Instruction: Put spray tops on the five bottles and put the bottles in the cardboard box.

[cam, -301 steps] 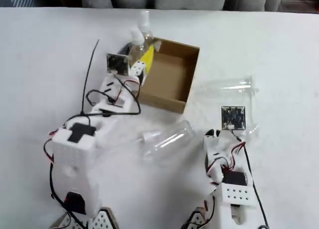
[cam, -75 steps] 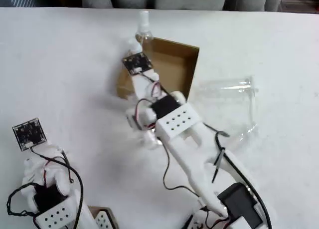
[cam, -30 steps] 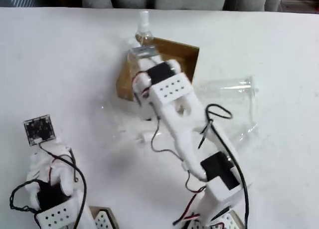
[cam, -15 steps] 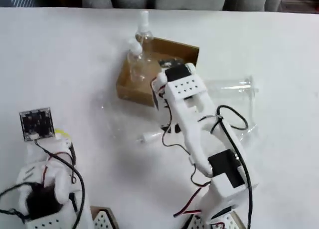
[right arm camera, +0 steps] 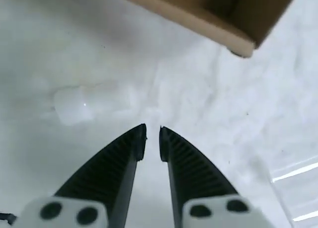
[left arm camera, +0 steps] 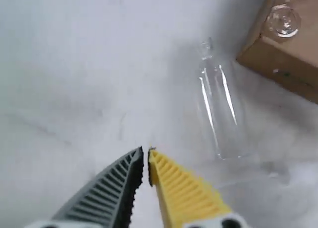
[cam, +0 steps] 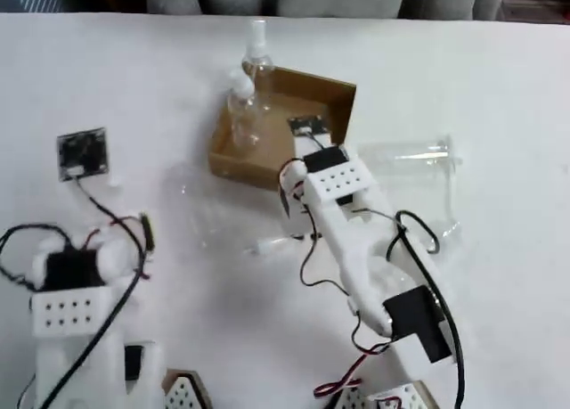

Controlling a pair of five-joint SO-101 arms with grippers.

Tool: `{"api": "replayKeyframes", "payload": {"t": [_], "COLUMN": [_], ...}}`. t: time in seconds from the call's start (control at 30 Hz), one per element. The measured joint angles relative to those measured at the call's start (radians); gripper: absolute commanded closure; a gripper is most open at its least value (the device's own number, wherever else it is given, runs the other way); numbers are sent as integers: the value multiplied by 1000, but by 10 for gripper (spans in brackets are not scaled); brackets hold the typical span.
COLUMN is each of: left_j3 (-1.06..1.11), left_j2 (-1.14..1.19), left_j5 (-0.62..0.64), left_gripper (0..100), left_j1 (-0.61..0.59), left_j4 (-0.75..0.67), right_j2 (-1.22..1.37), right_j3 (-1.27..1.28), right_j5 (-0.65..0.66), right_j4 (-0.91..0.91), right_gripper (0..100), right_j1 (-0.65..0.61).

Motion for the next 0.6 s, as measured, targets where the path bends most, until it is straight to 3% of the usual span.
{"api": "replayKeyframes", "payload": {"t": [0.27, 0.6], "left_j3": [-51, -71], "left_j2": [138, 229], "left_j5": [160, 288], "left_gripper": [972, 972], "left_j1": [173, 196], "left_j4": [0, -61], "right_j2": [0, 0], "right_j3": [6, 6], "right_j5": [0, 0], "right_j4": [-35, -52], "right_gripper": [981, 982], "right_j1": [3, 34]}}
